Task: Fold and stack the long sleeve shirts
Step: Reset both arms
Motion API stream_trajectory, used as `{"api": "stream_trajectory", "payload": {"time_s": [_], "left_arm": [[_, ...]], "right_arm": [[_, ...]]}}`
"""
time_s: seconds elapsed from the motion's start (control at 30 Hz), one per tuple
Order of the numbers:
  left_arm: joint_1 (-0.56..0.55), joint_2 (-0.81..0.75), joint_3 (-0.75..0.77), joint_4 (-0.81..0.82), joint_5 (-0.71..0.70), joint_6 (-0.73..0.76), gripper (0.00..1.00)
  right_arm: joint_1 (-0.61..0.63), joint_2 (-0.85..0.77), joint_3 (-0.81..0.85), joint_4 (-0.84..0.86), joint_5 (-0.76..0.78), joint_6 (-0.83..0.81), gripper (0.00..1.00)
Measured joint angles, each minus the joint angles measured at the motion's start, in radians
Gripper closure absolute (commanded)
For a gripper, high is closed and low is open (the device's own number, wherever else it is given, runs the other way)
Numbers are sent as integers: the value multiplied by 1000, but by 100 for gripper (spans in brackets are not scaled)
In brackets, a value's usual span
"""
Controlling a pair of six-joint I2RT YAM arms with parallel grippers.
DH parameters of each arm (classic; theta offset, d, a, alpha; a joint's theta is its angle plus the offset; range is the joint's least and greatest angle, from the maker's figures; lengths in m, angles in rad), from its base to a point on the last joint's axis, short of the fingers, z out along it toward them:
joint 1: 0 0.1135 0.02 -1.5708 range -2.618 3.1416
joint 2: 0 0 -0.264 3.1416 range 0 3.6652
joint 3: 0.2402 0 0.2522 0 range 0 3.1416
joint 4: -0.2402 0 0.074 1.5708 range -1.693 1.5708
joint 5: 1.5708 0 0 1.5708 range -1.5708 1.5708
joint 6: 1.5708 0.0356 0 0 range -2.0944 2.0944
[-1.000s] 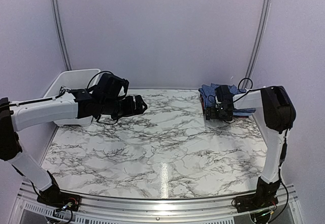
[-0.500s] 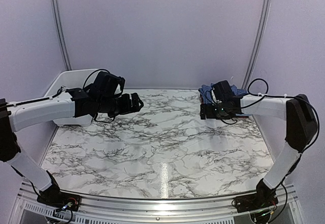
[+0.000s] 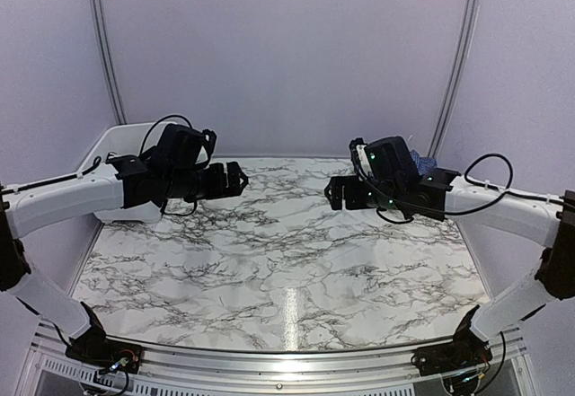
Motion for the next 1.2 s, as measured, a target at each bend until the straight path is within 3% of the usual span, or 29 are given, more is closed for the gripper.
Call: {"api": "stream_trajectory", "payload": {"time_s": [0.47, 1.2], "left_arm": [[0, -151, -79, 4, -90, 88, 1], [0, -189, -141, 40, -131, 89, 1]], "right_arm": [[31, -266, -94, 126, 29, 3, 1], [29, -286, -121, 136, 63, -8, 1]]}}
